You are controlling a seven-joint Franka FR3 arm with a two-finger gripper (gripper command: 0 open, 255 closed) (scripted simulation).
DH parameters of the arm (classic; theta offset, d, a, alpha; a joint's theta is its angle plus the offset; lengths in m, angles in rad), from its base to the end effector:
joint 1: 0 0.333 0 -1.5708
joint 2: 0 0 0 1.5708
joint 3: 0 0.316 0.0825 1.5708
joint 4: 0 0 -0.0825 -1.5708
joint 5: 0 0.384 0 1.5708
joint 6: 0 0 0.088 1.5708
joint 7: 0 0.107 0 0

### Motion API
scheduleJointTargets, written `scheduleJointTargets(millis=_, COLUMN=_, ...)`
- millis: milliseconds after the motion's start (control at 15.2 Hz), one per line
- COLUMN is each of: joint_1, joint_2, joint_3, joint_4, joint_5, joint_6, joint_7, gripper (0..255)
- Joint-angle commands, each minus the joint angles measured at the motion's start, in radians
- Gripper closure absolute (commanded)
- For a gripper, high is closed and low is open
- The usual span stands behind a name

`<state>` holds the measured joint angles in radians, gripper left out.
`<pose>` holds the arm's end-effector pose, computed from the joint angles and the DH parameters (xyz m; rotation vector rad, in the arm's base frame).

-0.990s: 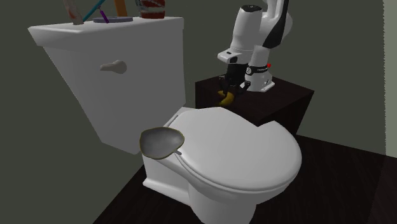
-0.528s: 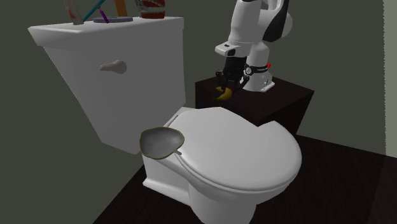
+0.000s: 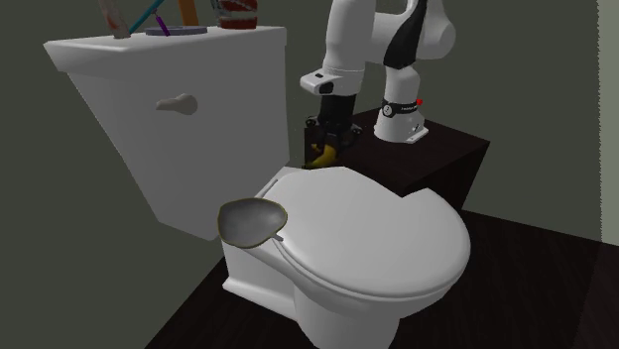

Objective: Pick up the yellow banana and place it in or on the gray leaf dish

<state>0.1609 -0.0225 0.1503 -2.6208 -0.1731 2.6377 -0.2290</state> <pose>0.4141 0.1375 0.2609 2.8727 1.0328 0.0648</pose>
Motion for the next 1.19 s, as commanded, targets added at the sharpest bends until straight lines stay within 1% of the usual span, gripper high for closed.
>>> scheduleJointTargets(millis=0, joint_1=-0.003, joint_2=0.058, joint_3=-0.002, joint_4=0.088, joint_5=-0.007, joint_6=-0.031, joint_7=-0.002, gripper=255)
scheduleJointTargets(millis=660, joint_1=-0.015, joint_2=0.358, joint_3=-0.026, joint_4=0.549, joint_5=-0.023, joint_6=-0.192, joint_7=-0.05, gripper=255)
scheduleJointTargets(millis=792, joint_1=-0.015, joint_2=0.421, joint_3=-0.029, joint_4=0.653, joint_5=-0.023, joint_6=-0.233, joint_7=-0.062, gripper=255)
scheduleJointTargets(millis=858, joint_1=-0.014, joint_2=0.479, joint_3=-0.032, joint_4=0.75, joint_5=-0.022, joint_6=-0.272, joint_7=-0.072, gripper=255)
scheduleJointTargets(millis=1122, joint_1=-0.01, joint_2=0.514, joint_3=-0.037, joint_4=0.745, joint_5=-0.032, joint_6=-0.232, joint_7=-0.063, gripper=255)
